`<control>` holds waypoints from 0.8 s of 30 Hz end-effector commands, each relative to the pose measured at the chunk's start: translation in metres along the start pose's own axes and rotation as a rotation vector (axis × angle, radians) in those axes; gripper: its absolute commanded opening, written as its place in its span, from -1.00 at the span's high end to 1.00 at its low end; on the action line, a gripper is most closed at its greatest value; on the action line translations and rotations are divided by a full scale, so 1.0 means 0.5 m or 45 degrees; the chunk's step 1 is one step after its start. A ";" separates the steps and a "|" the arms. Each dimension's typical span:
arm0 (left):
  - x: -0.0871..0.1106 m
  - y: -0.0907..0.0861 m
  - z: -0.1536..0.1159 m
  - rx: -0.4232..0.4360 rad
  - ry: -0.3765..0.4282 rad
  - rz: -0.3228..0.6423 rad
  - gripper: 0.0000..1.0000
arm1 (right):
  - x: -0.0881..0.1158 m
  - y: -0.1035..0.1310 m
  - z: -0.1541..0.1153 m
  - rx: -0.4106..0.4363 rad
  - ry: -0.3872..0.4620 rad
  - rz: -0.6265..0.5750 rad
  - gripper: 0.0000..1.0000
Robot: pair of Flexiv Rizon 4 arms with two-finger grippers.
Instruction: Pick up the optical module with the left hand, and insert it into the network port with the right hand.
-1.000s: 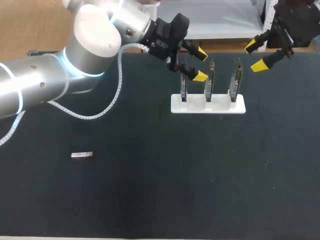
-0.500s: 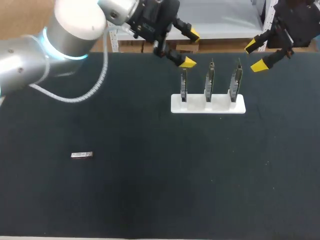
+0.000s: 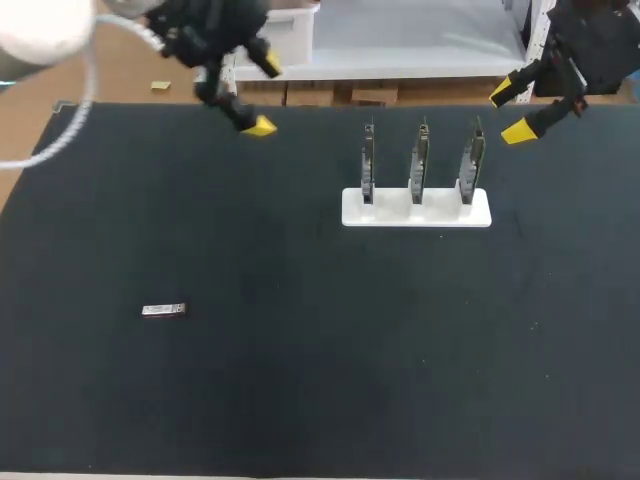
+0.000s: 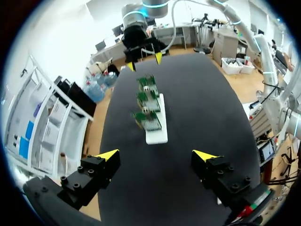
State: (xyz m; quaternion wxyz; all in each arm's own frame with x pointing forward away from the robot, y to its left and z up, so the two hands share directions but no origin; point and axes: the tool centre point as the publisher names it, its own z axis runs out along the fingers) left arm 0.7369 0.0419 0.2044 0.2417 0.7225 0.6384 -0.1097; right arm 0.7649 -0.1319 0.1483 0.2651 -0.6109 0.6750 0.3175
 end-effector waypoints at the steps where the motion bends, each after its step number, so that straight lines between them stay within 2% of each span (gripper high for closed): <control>1: 0.048 -0.180 -0.103 -0.229 0.102 -0.009 -1.00 | -0.001 0.002 0.001 0.004 0.001 0.001 -1.00; 7: 0.119 -0.255 -0.115 -0.223 0.253 -0.065 -1.00 | -0.001 0.002 0.001 0.004 0.001 0.001 -1.00; 14: 0.178 -0.311 -0.106 -0.183 0.417 -0.124 -1.00 | -0.001 0.002 0.001 0.004 0.001 0.001 -1.00; 20: 0.225 -0.352 -0.082 -0.113 0.451 -0.172 -1.00 | -0.001 0.002 0.001 0.004 0.001 0.001 -1.00; 24: 0.253 -0.366 -0.061 -0.072 0.470 -0.196 -1.00 | -0.001 0.002 0.001 0.004 0.001 0.001 -1.00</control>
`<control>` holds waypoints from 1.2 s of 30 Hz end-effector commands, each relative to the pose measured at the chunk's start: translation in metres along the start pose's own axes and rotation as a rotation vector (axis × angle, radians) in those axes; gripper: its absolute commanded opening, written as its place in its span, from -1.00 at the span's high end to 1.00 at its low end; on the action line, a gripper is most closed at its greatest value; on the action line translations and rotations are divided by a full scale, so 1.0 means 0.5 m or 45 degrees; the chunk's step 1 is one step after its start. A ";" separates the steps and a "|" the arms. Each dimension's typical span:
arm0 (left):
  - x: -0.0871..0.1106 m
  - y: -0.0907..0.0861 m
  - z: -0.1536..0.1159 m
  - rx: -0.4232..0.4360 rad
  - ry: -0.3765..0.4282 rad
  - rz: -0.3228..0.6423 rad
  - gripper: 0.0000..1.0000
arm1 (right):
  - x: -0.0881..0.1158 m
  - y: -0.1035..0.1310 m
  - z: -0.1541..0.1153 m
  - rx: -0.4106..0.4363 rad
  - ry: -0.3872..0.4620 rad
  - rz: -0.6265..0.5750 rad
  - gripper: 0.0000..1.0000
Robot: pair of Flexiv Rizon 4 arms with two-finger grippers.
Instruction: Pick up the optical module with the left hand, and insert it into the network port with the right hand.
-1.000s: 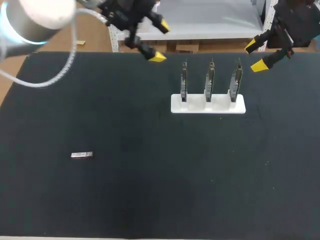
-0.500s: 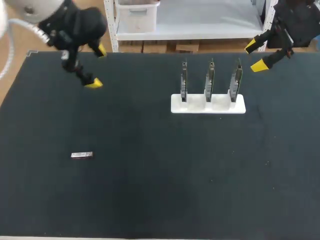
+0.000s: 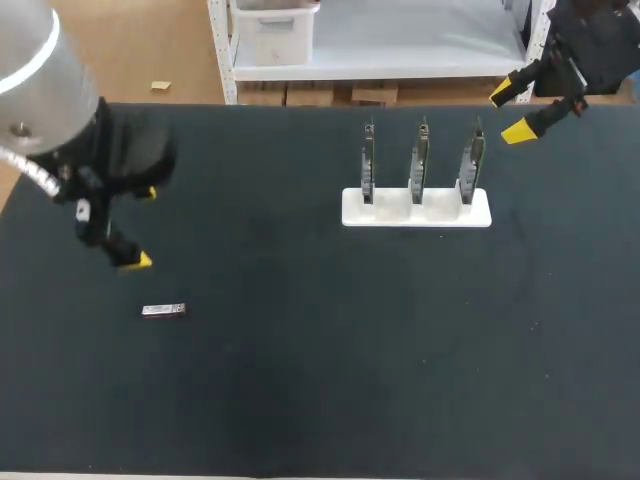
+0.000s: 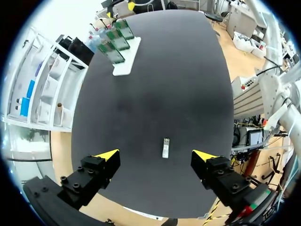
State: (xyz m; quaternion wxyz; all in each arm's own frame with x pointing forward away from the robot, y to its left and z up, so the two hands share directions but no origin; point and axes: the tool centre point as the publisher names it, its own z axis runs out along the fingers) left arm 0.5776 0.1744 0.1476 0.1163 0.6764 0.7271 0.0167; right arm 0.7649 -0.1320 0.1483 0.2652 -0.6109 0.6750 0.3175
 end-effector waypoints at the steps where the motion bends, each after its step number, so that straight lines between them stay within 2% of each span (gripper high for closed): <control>1: 0.019 -0.012 0.033 -0.030 -0.007 -0.010 -1.00 | -0.001 0.002 0.001 0.004 0.001 0.001 -1.00; 7: 0.037 -0.019 0.081 0.041 0.045 0.016 -1.00 | -0.001 0.002 0.001 0.004 0.001 0.001 -1.00; 14: 0.040 -0.023 0.126 0.094 0.051 0.028 -1.00 | -0.001 0.002 0.001 0.004 0.001 0.001 -1.00; 19: 0.049 -0.033 0.160 0.139 0.107 0.036 -1.00 | -0.001 0.002 0.001 0.004 0.001 0.001 -1.00; 25: 0.064 -0.048 0.194 0.179 0.142 0.016 -1.00 | -0.001 0.002 0.001 0.004 0.001 0.001 -1.00; 36: 0.084 -0.070 0.234 0.212 0.148 -0.016 -1.00 | -0.001 0.002 0.001 0.004 0.001 0.001 -1.00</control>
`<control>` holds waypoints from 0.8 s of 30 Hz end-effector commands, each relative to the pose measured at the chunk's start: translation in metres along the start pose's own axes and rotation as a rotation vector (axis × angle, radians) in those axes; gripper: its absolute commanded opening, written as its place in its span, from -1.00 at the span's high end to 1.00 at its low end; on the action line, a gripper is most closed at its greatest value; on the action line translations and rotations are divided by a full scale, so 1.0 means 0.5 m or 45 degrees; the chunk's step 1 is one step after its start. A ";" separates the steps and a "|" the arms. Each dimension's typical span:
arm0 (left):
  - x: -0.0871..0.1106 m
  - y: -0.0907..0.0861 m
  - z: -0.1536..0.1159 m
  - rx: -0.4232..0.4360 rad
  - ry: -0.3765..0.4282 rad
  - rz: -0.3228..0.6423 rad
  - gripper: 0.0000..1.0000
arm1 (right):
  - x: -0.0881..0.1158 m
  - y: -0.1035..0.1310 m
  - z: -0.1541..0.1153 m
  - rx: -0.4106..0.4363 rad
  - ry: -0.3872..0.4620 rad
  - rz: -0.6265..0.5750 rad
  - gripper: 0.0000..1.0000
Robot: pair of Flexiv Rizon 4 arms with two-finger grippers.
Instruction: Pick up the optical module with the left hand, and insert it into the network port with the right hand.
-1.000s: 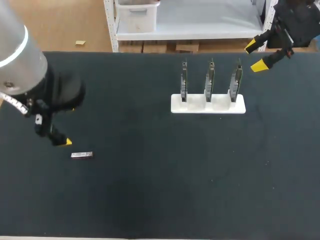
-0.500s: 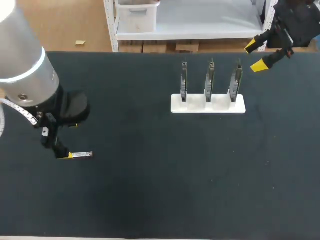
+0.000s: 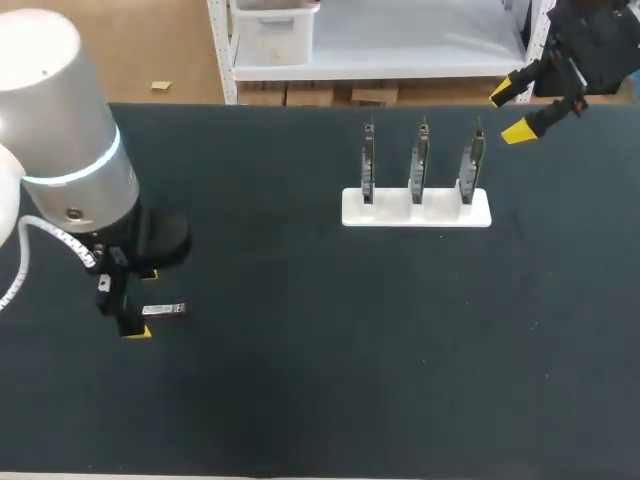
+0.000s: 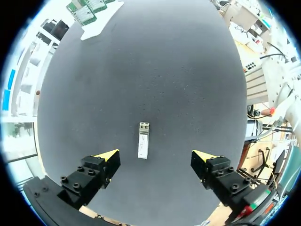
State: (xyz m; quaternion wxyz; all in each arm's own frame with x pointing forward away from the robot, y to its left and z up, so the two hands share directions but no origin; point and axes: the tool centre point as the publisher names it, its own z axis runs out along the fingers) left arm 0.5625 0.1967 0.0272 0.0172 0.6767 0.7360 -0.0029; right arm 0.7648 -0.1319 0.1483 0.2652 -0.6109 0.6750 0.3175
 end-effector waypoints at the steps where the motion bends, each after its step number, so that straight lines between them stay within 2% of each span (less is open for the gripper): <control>1: 0.004 0.002 0.015 0.007 -0.005 0.001 -1.00 | -0.001 0.002 0.001 0.004 0.001 0.001 -1.00; 24: 0.018 0.026 0.070 0.052 -0.011 -0.022 -1.00 | -0.001 0.002 0.001 0.004 0.001 0.001 -1.00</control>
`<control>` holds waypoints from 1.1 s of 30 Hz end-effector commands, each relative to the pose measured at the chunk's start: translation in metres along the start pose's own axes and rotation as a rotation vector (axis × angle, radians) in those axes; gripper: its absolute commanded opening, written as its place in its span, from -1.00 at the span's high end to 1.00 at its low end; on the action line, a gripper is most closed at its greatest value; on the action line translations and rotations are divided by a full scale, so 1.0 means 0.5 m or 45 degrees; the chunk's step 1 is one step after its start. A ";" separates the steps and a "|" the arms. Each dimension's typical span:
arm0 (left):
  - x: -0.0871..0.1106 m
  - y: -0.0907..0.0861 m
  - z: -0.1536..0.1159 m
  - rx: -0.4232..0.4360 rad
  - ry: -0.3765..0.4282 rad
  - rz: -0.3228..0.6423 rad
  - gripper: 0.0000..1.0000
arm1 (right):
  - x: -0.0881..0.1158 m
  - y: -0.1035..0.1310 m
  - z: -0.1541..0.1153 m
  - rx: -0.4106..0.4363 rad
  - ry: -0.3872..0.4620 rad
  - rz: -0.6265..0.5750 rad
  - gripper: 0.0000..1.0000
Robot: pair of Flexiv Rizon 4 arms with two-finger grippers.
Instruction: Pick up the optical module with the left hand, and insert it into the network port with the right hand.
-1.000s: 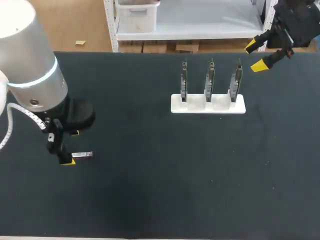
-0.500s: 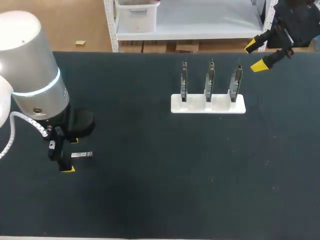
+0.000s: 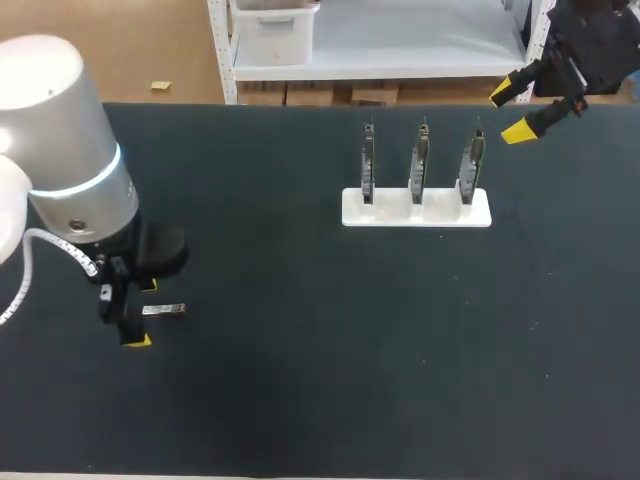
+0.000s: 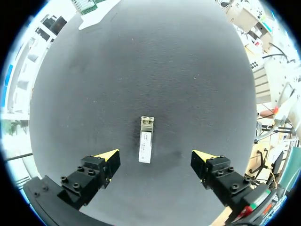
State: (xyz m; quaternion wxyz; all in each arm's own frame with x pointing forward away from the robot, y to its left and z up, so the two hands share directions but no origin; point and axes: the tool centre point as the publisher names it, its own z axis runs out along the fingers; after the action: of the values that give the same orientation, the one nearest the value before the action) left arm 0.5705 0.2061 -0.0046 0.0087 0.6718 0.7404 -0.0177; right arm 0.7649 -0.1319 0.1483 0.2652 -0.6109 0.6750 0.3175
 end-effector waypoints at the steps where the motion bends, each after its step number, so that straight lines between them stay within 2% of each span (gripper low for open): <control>1: -0.001 0.011 0.008 0.015 0.005 -0.004 -1.00 | -0.001 0.002 0.001 0.004 0.001 0.001 -1.00; 13: 0.000 0.014 0.014 0.037 0.013 -0.010 -1.00 | -0.001 0.002 0.001 0.004 0.001 0.001 -1.00; 14: 0.000 0.014 0.015 0.037 0.013 -0.011 -0.92 | -0.001 0.002 0.001 0.004 0.001 0.001 -1.00; 15: 0.000 0.014 0.015 0.038 0.014 -0.010 -0.58 | -0.001 0.002 0.001 0.004 0.001 0.001 -1.00; 16: 0.000 0.014 0.016 0.039 0.015 -0.009 0.22 | -0.001 0.002 0.001 0.004 0.001 0.001 -1.00; 17: 0.000 0.013 0.017 0.040 0.017 -0.009 0.43 | -0.001 0.002 0.001 0.004 0.001 0.001 -1.00; 19: 0.000 0.012 0.019 0.043 0.018 -0.009 0.70 | -0.001 0.002 0.001 0.004 0.001 0.001 -1.00; 20: 0.000 0.011 0.020 0.049 0.017 -0.008 1.00 | -0.001 0.002 0.001 0.004 0.001 0.001 -1.00; 33: 0.000 0.008 0.023 0.058 0.011 -0.011 1.00 | -0.001 0.002 0.001 0.004 0.001 0.001 -1.00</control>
State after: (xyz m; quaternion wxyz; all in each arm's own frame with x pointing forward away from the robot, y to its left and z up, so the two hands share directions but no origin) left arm 0.5730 0.2057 -0.0160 -0.0089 0.6680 0.7436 -0.0298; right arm 0.7649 -0.1319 0.1483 0.2652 -0.6109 0.6750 0.3175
